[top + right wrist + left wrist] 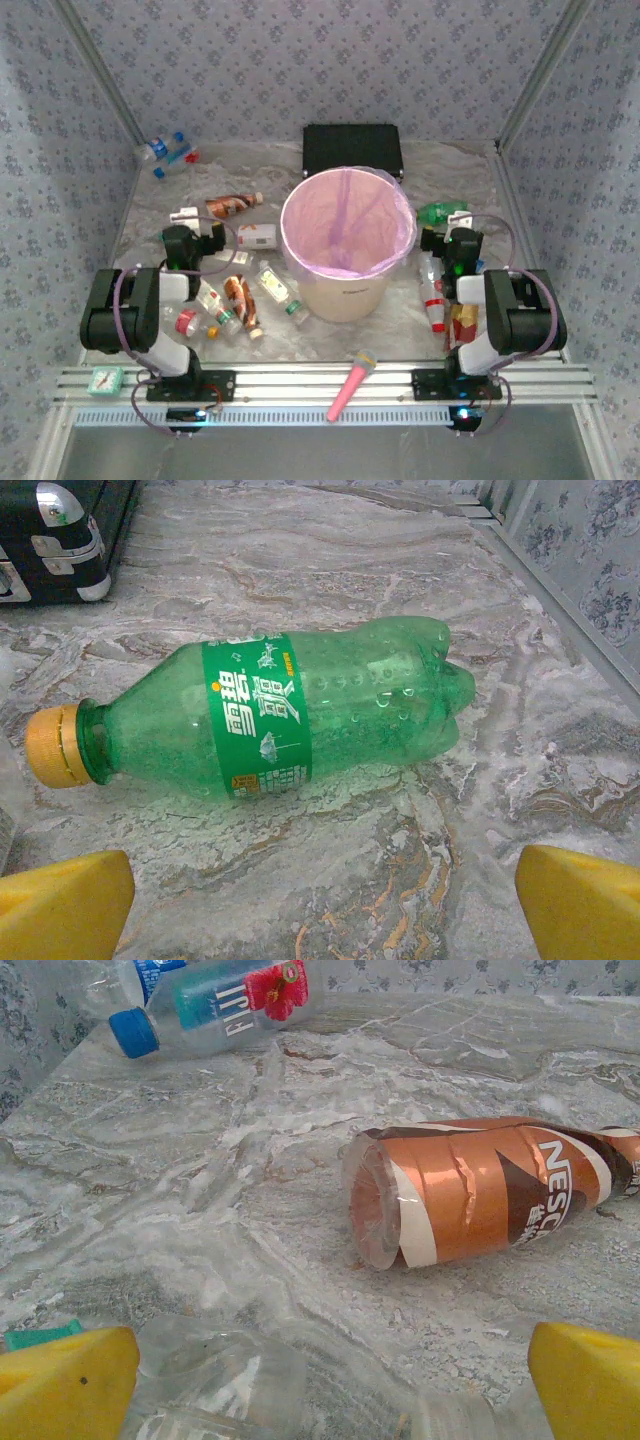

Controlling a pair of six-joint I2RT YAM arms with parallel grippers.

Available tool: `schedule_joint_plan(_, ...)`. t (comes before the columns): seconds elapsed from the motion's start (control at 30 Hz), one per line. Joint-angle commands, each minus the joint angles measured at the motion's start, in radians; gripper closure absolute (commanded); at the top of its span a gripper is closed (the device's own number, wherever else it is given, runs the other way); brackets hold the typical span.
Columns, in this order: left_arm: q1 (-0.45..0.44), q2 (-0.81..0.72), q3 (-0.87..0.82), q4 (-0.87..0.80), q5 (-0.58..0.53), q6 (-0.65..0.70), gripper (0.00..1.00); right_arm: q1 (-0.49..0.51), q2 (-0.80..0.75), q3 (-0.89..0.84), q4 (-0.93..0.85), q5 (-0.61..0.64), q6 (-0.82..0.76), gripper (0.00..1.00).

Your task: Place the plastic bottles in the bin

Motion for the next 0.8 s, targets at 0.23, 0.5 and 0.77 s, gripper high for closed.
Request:
schedule_joint_plan(0.23, 0.006, 0.000, 0.017, -0.022, 0.017, 0.018, 0.00, -0.006, 0.001, 0.018, 0.003, -0.007, 0.000, 0.00)
schedule_joint_plan(0.5, 0.007, 0.000, 0.017, -0.021, 0.019, 0.017, 0.00, -0.008, 0.001, 0.019, 0.002, -0.010, 0.000, 0.00)
schedule_joint_plan(0.77, 0.014, 0.001, 0.021, -0.027, 0.032, 0.012, 0.00, -0.011, 0.001, 0.020, -0.001, -0.014, 0.001, 0.00)
